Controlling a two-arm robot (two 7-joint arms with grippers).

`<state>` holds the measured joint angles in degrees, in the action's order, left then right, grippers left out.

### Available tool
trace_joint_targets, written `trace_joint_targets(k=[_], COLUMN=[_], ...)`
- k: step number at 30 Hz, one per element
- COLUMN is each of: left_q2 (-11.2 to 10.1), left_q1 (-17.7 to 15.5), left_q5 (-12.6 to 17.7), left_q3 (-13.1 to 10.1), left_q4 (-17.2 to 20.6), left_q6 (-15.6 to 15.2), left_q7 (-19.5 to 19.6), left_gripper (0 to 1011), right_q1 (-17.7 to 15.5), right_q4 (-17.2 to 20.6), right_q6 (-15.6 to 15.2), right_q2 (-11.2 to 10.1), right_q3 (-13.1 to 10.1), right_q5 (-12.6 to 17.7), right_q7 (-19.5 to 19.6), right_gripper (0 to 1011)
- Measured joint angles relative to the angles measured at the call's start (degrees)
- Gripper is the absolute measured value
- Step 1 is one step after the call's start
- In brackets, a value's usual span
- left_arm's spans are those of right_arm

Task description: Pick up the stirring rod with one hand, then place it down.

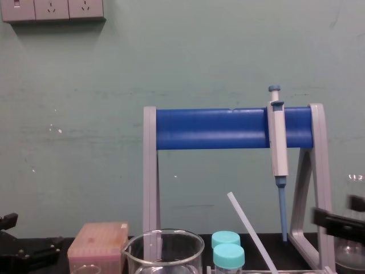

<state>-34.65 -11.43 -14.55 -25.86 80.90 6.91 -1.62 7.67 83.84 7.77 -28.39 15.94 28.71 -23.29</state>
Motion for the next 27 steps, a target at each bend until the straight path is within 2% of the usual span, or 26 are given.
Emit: trace_joint_targets(k=[1, 3, 4, 10, 15, 27], left_q2=[0.00, 0.00, 0.00, 0.00, 0.00, 0.00], left_q1=[0.00, 0.00, 0.00, 0.00, 0.00, 0.00], left_q5=[0.00, 0.00, 0.00, 0.00, 0.00, 0.00], left_q3=[0.00, 0.00, 0.00, 0.00, 0.00, 0.00], left_q4=[0.00, 0.00, 0.00, 0.00, 0.00, 0.00], left_q6=[0.00, 0.00, 0.00, 0.00, 0.00, 0.00], left_q7=[0.00, 0.00, 0.00, 0.00, 0.00, 0.00], left_gripper=[1000, 1000, 1000, 1000, 1000, 1000], right_q1=[-0.78, -1.22, -1.38, -0.45, 0.70, 0.49], right_q4=[0.18, 0.14, -0.25, -3.11, -4.98, -4.59], right_q6=[-0.34, -0.60, -1.06, -3.75, -5.28, -5.04], right_q2=[0.29, 0.84, 1.47, 3.90, 5.24, 4.96], right_q3=[-1.00, -1.78, -2.31, -3.18, -3.32, -3.31], right_q5=[-1.83, -3.68, -5.55, -9.76, -10.81, -10.72], right_q7=[3.77, 7.06, 10.23, 17.11, 18.29, 18.23], right_gripper=[1003, 1003, 1003, 1003, 1003, 1003])
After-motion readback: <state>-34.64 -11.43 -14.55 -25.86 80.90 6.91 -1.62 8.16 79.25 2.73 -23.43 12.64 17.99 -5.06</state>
